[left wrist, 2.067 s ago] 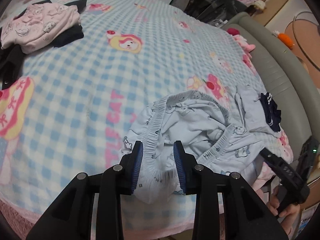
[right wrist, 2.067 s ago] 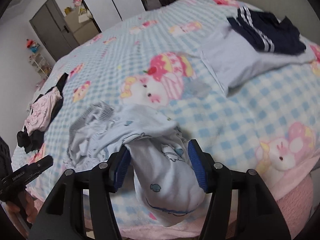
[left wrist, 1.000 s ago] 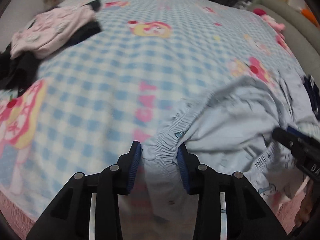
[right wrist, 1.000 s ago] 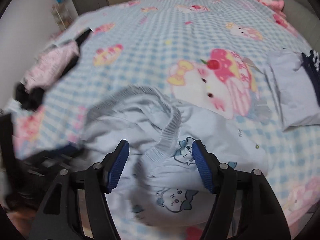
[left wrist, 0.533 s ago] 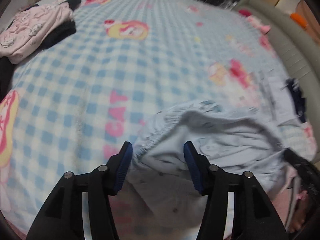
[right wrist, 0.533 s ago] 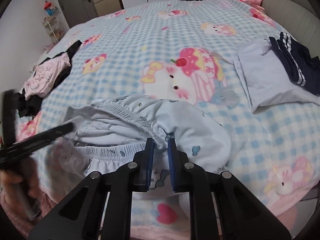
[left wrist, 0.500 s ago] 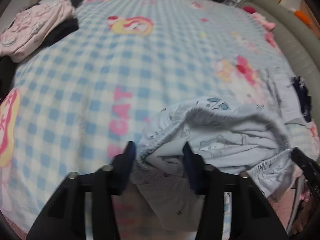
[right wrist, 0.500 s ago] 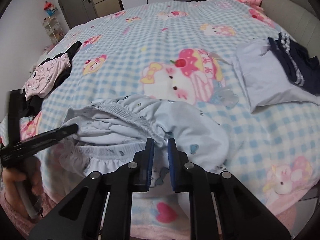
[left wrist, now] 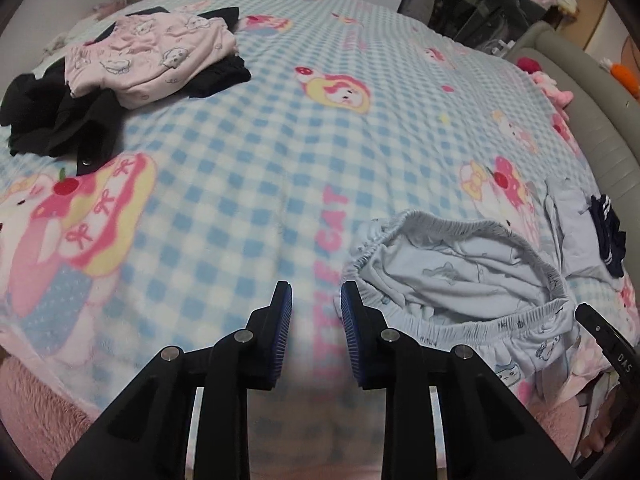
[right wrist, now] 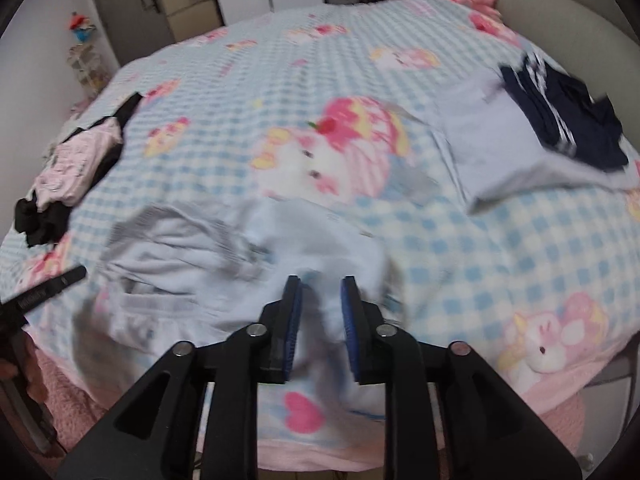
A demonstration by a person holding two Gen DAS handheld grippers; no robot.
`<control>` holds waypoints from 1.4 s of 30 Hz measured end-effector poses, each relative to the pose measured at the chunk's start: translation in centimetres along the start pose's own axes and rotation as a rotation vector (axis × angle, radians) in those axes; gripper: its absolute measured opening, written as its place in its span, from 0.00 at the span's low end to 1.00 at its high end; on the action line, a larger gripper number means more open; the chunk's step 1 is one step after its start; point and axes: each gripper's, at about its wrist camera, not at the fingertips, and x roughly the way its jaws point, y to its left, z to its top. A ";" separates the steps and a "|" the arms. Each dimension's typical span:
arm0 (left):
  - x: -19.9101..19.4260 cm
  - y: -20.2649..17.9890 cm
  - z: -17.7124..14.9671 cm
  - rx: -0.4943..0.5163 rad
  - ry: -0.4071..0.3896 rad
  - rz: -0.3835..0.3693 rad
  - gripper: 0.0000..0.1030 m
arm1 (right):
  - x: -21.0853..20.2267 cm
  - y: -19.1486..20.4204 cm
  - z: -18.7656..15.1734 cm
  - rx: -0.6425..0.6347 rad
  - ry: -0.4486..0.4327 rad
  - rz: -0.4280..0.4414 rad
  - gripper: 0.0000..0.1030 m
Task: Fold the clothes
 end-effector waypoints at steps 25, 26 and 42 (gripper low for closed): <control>2.5 -2.2 -0.5 0.009 0.001 -0.070 0.31 | 1.3 0.1 -1.2 0.028 -0.059 -0.015 0.25; 2.5 -2.6 -0.6 0.019 0.009 -0.085 0.31 | 0.7 -0.2 -1.0 0.040 -0.082 -0.021 0.25; 0.7 -5.4 -2.3 0.007 -0.048 -0.220 0.13 | -3.7 -1.8 0.0 0.072 -0.200 -0.041 0.19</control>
